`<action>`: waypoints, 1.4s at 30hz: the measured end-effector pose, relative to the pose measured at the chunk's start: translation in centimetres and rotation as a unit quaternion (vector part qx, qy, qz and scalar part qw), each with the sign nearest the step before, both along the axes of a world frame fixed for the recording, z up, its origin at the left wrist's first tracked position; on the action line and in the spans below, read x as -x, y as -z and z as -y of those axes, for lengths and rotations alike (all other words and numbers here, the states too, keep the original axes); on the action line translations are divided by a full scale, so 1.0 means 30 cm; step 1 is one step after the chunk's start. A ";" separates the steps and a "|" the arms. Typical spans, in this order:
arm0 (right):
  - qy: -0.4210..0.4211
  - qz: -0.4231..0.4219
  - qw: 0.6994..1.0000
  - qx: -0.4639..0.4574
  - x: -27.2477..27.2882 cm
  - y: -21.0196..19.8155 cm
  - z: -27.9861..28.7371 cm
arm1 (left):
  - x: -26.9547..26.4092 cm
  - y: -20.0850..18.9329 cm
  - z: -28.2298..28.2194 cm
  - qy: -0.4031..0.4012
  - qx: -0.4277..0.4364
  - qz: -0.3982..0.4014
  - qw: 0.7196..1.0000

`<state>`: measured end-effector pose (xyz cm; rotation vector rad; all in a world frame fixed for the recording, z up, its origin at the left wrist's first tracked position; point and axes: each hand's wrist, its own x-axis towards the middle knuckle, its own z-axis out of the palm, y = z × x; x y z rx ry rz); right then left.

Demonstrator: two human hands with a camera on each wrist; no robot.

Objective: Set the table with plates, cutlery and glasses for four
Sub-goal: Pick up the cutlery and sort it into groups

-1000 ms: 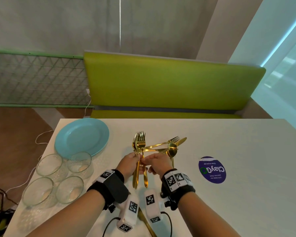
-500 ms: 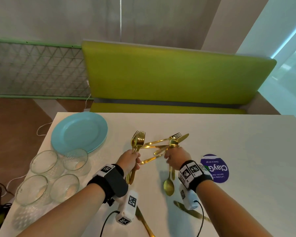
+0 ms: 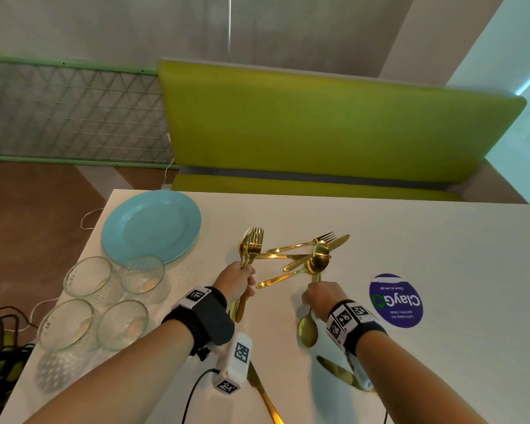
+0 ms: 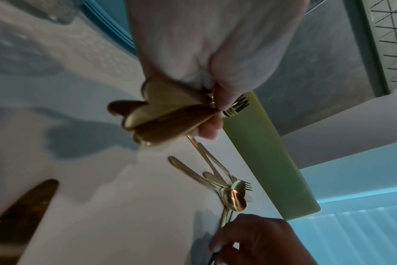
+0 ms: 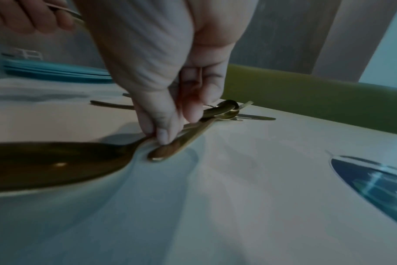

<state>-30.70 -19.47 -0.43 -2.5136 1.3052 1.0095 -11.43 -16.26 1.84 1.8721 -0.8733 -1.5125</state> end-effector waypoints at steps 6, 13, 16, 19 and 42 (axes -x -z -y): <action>-0.033 0.027 0.999 -0.024 -0.024 -0.015 -0.017 | -0.018 0.010 -0.017 0.003 -0.001 -0.002 1.000; 0.006 0.124 0.992 -0.035 -0.035 -0.041 -0.024 | -0.045 0.003 -0.025 -0.023 0.008 -0.018 1.000; 0.123 0.276 0.953 -0.024 -0.030 -0.089 -0.010 | -0.042 -0.017 -0.023 -0.031 0.017 -0.046 0.998; 0.332 0.459 0.821 -0.067 -0.030 -0.121 0.012 | -0.025 -0.034 -0.020 -0.044 0.018 -0.086 0.995; 0.581 0.305 0.755 -0.018 0.047 -0.027 0.059 | 0.027 0.011 0.009 0.006 -0.014 -0.042 0.999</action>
